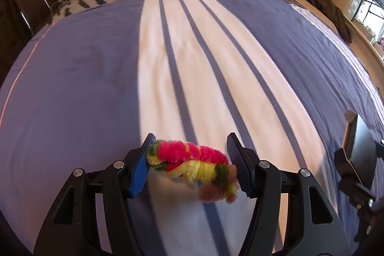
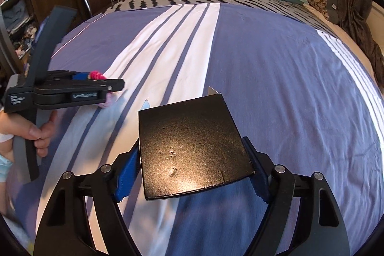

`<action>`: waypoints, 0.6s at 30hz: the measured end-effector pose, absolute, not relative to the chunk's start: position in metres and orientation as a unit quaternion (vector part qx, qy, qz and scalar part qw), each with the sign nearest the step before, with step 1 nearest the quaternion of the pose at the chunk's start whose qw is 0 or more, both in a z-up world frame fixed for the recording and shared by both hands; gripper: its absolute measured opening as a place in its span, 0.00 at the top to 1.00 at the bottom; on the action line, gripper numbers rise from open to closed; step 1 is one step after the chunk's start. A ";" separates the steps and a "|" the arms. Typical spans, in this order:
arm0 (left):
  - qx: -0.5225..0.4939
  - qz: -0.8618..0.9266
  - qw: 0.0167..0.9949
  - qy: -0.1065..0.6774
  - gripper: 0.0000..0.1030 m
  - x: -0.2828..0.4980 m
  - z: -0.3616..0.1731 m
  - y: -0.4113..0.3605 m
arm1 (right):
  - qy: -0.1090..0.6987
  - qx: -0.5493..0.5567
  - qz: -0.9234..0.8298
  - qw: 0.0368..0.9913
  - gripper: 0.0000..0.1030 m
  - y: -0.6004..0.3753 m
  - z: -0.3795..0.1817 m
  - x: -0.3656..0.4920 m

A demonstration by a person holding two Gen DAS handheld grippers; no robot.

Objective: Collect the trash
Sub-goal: 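Grasp the black box with the right tool while the left grasps the fuzzy pink-yellow toy, then lower the black box and fuzzy toy into the floor bin and open both tools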

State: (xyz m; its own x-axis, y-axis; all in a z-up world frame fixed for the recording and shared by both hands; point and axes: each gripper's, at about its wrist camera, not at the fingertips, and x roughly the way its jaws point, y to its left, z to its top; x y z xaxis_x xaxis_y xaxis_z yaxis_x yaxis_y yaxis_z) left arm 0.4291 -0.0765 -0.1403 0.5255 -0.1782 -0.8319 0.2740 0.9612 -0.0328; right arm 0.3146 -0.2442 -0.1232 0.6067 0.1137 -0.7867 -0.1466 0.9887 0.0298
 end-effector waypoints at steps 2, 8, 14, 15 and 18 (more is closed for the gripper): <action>0.051 -0.131 0.874 0.465 0.44 0.411 -0.132 -0.072 | 0.434 -0.015 0.073 0.898 0.24 -0.243 -0.116 0.296; 0.049 -0.146 0.884 0.442 0.44 0.332 -0.099 -0.056 | 0.425 -0.002 0.069 0.903 0.24 -0.240 -0.099 0.243; 0.049 -0.159 0.893 0.417 0.44 0.248 -0.071 -0.044 | 0.412 0.008 0.064 0.909 0.24 -0.238 -0.085 0.181; 0.050 -0.160 0.896 0.411 0.44 0.229 -0.066 -0.042 | 0.409 0.008 0.063 0.910 0.24 -0.238 -0.082 0.172; 0.051 -0.164 0.902 0.396 0.44 0.185 -0.055 -0.038 | 0.400 0.017 0.065 0.914 0.24 -0.236 -0.076 0.139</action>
State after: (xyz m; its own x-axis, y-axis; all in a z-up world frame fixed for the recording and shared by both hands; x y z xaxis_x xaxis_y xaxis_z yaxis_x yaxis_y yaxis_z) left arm 0.1854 -0.0379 -0.0548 0.6319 -0.2561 -0.7315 0.3364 0.9409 -0.0388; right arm 0.1391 -0.2362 -0.0759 0.6721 0.1319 -0.7286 -0.1053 0.9910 0.0823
